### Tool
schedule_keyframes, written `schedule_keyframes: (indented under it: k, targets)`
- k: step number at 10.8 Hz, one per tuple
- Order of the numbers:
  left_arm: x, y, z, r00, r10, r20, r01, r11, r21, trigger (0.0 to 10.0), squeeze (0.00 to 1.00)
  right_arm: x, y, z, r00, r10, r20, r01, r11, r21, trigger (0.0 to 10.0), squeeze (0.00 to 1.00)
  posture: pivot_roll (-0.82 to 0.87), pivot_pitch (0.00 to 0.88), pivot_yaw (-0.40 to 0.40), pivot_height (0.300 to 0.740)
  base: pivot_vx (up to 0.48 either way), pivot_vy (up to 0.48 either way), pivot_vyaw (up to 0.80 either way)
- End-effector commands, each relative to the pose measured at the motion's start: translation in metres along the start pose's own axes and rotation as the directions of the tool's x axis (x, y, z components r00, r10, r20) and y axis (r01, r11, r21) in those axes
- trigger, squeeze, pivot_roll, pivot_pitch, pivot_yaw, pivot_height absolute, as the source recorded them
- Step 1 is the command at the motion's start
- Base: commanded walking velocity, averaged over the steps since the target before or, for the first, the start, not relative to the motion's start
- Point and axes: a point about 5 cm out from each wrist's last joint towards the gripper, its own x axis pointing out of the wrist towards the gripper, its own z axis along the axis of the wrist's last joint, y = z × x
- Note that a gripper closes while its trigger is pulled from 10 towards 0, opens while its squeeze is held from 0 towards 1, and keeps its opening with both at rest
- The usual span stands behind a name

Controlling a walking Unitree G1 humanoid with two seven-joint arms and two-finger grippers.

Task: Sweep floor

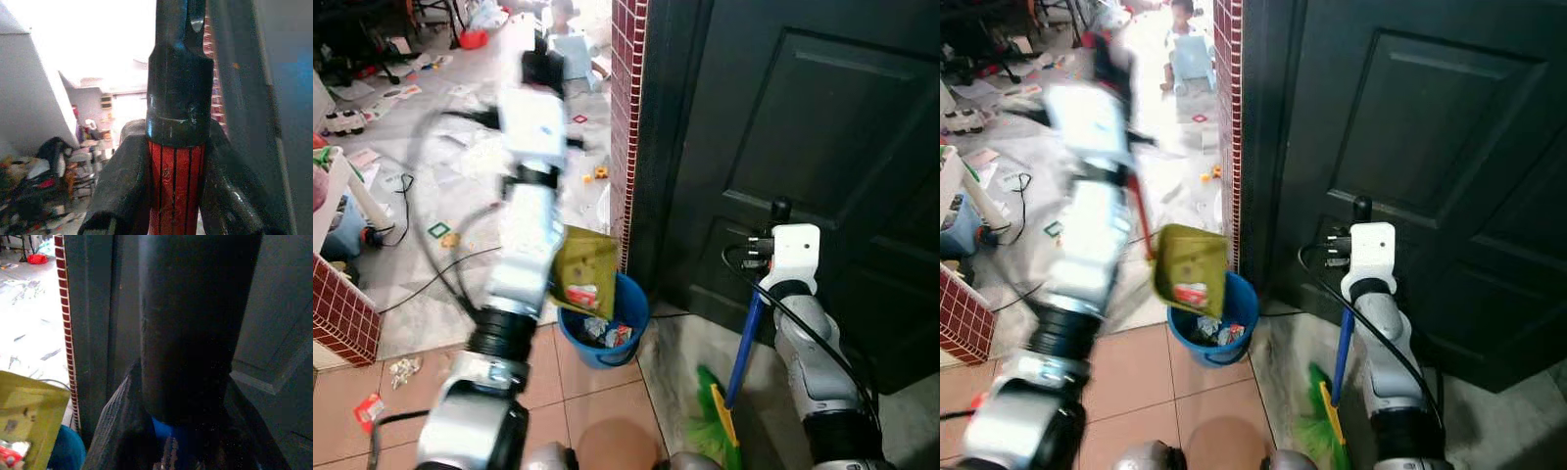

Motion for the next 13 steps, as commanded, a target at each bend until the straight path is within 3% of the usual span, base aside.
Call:
schedule_keyframes:
  k: [1,4,7,10,12,13]
  targets:
    - [-0.004,-0.018,0.008,0.992,-0.104,0.074,0.105,0.995,0.002,10.0,0.00,0.000,-0.004,0.008,0.999,-0.012,0.035,0.013,1.000,-0.004,10.0,0.00,-0.19,0.000,0.001,0.740,0.000,0.000,0.00]
    - [-0.035,-0.052,-0.005,0.920,-0.384,0.077,0.382,0.923,0.041,10.0,0.00,0.002,0.000,0.010,0.999,-0.005,0.041,0.005,1.000,0.001,10.0,0.00,-0.18,0.000,0.002,0.740,0.000,0.000,0.00]
    - [-0.038,-0.060,0.007,0.863,-0.479,0.160,0.469,0.878,0.096,10.0,0.00,0.003,0.000,0.010,0.999,-0.002,0.040,0.002,1.000,0.002,10.0,0.00,-0.18,0.000,0.001,0.740,0.000,0.000,0.00]
    - [-0.035,-0.075,0.027,0.800,-0.576,0.169,0.584,0.811,-0.003,10.0,0.00,0.005,0.000,0.010,0.999,-0.001,0.041,0.001,1.000,0.000,10.0,0.00,-0.17,0.000,0.001,0.740,0.000,0.000,0.00]
    - [-0.028,-0.067,0.038,0.796,-0.571,0.200,0.571,0.818,0.061,10.0,0.00,0.005,-0.001,0.008,0.999,-0.001,0.039,0.001,1.000,0.000,10.0,0.00,-0.17,0.000,-0.004,0.740,0.000,0.000,0.00]
    - [-0.014,-0.048,0.044,0.857,-0.473,0.205,0.472,0.880,0.058,10.0,0.00,0.005,-0.001,0.007,0.999,0.002,0.036,-0.001,1.000,-0.003,10.0,0.00,-0.16,0.000,-0.006,0.740,0.000,0.000,0.00]
